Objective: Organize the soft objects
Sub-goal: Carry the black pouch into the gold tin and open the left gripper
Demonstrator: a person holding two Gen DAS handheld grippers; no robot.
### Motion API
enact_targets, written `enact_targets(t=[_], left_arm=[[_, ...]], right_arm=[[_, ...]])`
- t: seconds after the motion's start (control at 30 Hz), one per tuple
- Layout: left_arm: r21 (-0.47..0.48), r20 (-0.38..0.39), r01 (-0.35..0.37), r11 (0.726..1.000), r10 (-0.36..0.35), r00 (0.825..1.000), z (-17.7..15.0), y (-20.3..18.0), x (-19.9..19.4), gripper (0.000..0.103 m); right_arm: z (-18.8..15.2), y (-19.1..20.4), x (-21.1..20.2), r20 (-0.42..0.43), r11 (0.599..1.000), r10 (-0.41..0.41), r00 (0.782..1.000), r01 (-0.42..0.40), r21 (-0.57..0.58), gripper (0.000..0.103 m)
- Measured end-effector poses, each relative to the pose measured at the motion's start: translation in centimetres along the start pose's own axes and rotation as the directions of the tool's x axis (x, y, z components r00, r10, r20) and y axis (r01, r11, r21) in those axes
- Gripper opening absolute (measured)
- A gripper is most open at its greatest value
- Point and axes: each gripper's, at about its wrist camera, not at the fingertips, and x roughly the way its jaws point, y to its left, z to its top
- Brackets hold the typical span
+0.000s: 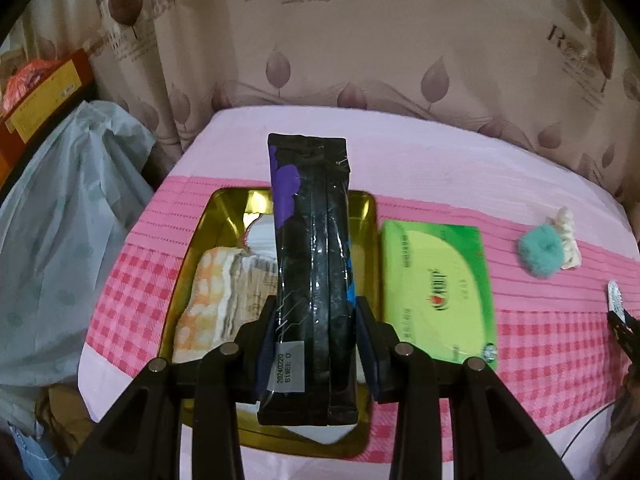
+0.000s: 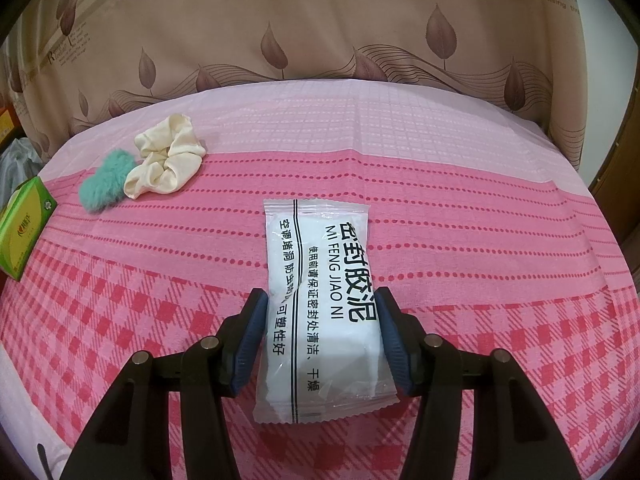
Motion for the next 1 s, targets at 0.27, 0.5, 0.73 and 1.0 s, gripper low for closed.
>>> enact_targets(t=[0.27, 0.5, 0.73, 1.0], left_arm=[[0.021, -0.065, -0.025, 0.999, 0.026, 0.998, 0.5, 1.5, 2.8, 0.037], [0.000, -0.100, -0.051, 0.999, 0.051, 0.994, 0.3, 3.6, 4.5, 0.037], [-0.021, -0.106, -0.052, 0.998, 0.050, 0.993, 0.2, 5.0, 5.2, 0.039], [-0.039, -0.076, -0.053, 0.998, 0.050, 0.996, 0.3, 6.0, 3.7, 0.042]], right_arm=[[-0.1, 0.1, -0.1, -0.001, 1.000, -0.005, 1.000, 0.005, -0.004, 0.053], [-0.1, 0.1, -0.1, -0.001, 1.000, -0.006, 1.000, 0.006, -0.005, 0.053], [-0.2, 0.1, 0.0, -0.002, 1.000, -0.008, 1.000, 0.008, -0.007, 0.053], [-0.2, 0.1, 0.0, -0.002, 1.000, -0.010, 1.000, 0.010, -0.009, 0.053]])
